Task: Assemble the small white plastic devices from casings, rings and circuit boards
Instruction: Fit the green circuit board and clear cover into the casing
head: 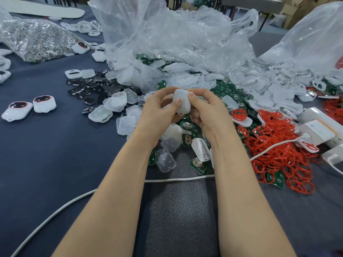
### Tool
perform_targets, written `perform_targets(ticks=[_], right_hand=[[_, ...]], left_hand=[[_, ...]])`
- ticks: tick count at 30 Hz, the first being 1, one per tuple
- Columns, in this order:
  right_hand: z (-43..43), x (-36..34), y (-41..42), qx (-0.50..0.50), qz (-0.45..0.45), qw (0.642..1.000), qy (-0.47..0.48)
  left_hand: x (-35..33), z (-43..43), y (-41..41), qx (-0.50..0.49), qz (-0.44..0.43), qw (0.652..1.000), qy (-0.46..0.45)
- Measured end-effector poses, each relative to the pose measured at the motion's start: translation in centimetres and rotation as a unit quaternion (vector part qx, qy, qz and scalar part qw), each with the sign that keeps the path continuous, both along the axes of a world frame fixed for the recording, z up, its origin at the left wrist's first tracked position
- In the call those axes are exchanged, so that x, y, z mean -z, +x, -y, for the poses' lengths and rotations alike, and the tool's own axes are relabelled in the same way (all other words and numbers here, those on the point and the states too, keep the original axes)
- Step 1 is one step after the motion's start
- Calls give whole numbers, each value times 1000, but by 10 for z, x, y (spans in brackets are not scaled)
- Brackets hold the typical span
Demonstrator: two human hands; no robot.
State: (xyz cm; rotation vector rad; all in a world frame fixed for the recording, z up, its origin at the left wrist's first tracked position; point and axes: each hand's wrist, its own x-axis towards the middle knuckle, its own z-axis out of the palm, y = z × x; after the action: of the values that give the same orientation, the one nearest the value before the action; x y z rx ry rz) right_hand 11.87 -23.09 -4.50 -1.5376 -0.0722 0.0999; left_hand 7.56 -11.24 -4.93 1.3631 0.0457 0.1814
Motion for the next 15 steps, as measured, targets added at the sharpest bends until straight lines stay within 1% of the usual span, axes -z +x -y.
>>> perform_targets(ticks=[4,9,12,15], right_hand=[[-2,1,0,16,6,1000,-21],[-2,2,2,29,57,996,-64],[0,3,3,38,62,996,-49],[2,2,3,41,56,997,-25]], left_hand=[[0,1,2,-15,-6,1000,8],[0,1,3,-12,5,999,31],[0,1,2,4,22,999,33],[2,1,1,34,17,998,50]])
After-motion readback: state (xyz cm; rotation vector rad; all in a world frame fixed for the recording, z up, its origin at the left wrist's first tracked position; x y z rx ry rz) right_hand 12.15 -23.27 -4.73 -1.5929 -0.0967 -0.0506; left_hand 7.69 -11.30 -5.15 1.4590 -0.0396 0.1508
